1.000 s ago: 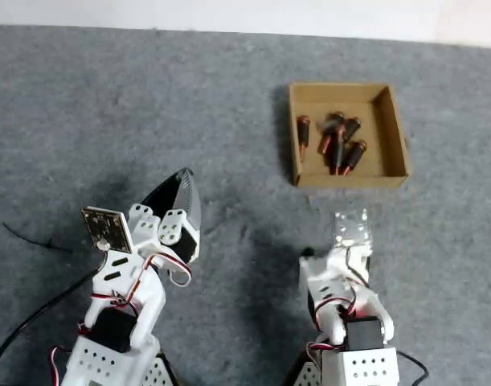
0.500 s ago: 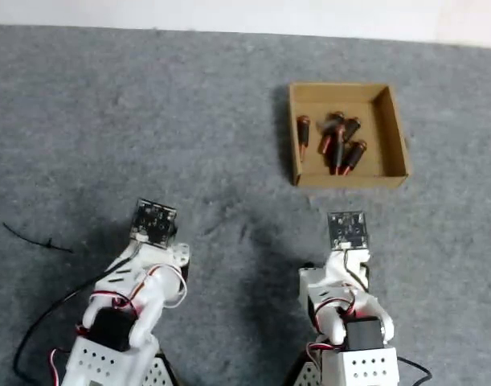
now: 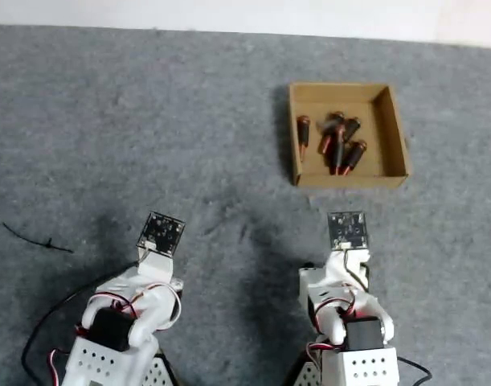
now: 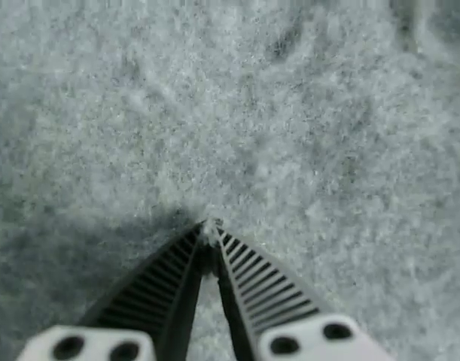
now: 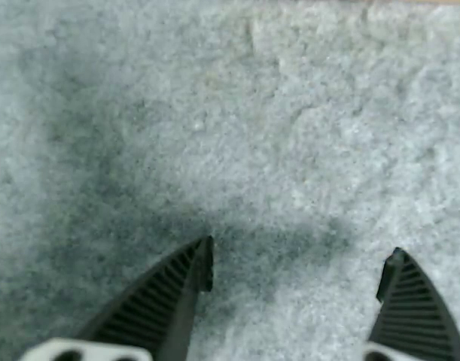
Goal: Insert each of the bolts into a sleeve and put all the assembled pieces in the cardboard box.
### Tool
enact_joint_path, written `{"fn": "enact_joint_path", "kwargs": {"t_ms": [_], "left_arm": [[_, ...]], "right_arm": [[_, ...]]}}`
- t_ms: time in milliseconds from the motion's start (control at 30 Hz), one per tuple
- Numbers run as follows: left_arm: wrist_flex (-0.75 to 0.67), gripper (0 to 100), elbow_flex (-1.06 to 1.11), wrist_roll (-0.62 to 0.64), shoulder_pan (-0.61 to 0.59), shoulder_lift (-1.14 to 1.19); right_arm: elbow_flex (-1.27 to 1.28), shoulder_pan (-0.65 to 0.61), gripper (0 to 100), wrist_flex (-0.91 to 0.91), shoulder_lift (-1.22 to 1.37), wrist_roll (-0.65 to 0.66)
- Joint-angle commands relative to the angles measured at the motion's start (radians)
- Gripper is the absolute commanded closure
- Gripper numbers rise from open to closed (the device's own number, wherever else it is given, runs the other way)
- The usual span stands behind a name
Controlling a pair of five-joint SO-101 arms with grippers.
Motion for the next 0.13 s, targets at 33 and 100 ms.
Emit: {"fn": "enact_joint_path", "kwargs": {"t_ms": [33,100], "left_arm": [[0.008,99,0.021,-0.006,-0.010,-0.008],[0.008,99,0.021,-0.006,-0.010,-0.008]], "right_arm": [[0.143,0.007,67.4,0.008,0.002,0.014],[0.143,0.007,67.4,0.008,0.002,0.014]]}}
